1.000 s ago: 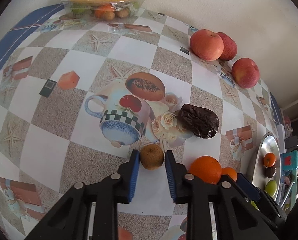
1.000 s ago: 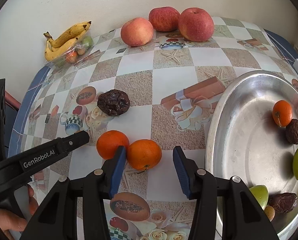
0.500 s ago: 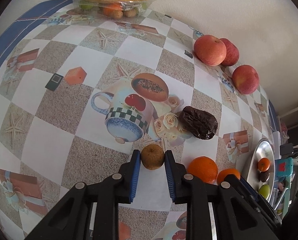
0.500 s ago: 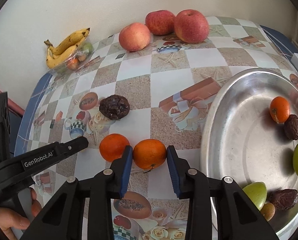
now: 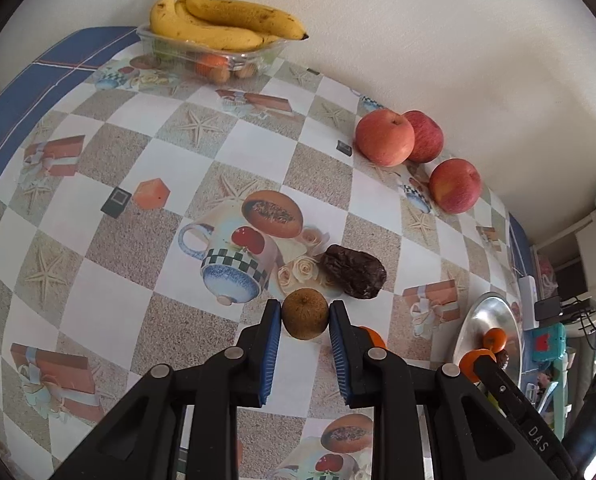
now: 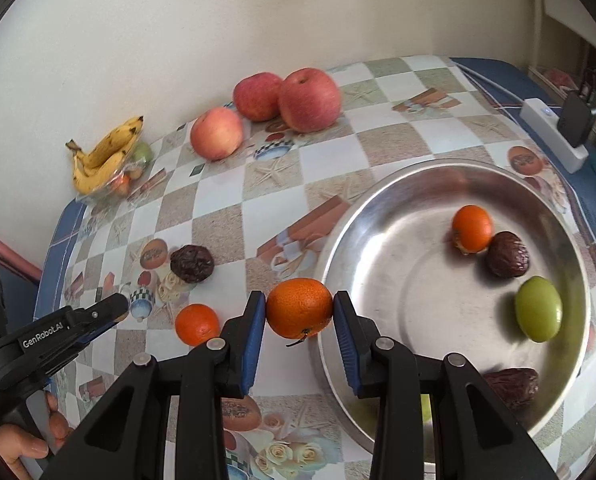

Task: Organize fruits
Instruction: 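Carry both fruits over the steel bowl and open both tools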

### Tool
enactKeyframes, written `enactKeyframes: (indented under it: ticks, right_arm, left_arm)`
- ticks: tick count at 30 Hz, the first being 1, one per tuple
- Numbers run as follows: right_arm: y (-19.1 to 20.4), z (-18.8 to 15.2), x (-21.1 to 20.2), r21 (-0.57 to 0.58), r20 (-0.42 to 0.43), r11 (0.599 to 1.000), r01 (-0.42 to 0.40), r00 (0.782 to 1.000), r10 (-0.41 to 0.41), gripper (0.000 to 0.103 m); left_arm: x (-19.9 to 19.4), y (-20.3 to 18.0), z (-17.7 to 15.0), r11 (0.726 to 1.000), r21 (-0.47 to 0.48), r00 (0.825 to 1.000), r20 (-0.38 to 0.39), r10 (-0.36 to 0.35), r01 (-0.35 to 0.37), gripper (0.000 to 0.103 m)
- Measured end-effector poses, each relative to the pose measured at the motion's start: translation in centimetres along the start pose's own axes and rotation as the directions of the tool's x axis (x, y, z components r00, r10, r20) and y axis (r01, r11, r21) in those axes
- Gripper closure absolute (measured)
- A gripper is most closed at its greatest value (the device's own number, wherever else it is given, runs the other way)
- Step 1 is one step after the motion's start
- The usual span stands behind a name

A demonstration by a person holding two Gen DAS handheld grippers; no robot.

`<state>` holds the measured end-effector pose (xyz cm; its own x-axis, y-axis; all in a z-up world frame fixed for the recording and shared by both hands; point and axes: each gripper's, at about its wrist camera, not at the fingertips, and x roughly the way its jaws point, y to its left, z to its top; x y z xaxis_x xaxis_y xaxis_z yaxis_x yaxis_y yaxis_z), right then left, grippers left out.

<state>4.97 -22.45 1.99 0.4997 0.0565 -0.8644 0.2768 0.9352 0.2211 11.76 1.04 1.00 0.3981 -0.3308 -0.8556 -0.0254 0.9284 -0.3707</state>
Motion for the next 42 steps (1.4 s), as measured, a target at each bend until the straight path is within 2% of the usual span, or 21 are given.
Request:
enactKeyframes:
  ticks: [9, 13, 17, 23, 30, 35, 42]
  right_arm:
    - [-4.4, 0.2, -1.4, 0.129, -0.004, 0.990, 0.063, 0.998, -0.063, 0.067]
    - [-6.8, 0.1, -2.0, 0.187, -0.004, 0.976, 0.110, 0.994, -0.111, 0.067]
    - [-8.8, 0.0, -2.7, 0.246, 0.006, 0.962, 0.120, 0.992, -0.125, 0.067]
    - [-10.2, 0.0, -3.9, 0.278, 0.026, 0.944, 0.177, 0.981, -0.191, 0.067]
    - [-10.5, 0.1, -4.7, 0.282, 0.045, 0.943, 0.175, 0.980, -0.195, 0.067]
    - [-10.4, 0.2, -5.6, 0.277, 0.068, 0.945, 0.171, 0.978, -0.197, 0.066]
    - [-10.4, 0.1, -5.3, 0.273, 0.050, 0.947, 0.169, 0.981, -0.190, 0.066]
  left_arm:
    - [-0.3, -2.1, -0.8, 0.998, 0.049, 0.999, -0.010, -0.031, 0.032, 0.077]
    - [-0.2, -4.1, -1.6, 0.994, 0.103, 0.999, -0.019, -0.044, 0.046, 0.077]
    - [0.0, -6.5, -2.7, 0.981, 0.184, 0.998, -0.026, -0.054, 0.058, 0.077]
    - [0.0, -10.0, -4.4, 0.948, 0.306, 0.996, -0.031, -0.082, 0.087, 0.077]
    - [0.4, -14.3, -7.4, 0.882, 0.425, 0.979, -0.095, -0.178, 0.202, 0.077]
    - [1.3, -16.2, -9.3, 0.843, 0.479, 0.969, -0.131, -0.208, 0.246, 0.077]
    - [2.3, -16.6, -10.3, 0.835, 0.496, 0.970, -0.161, -0.182, 0.239, 0.075]
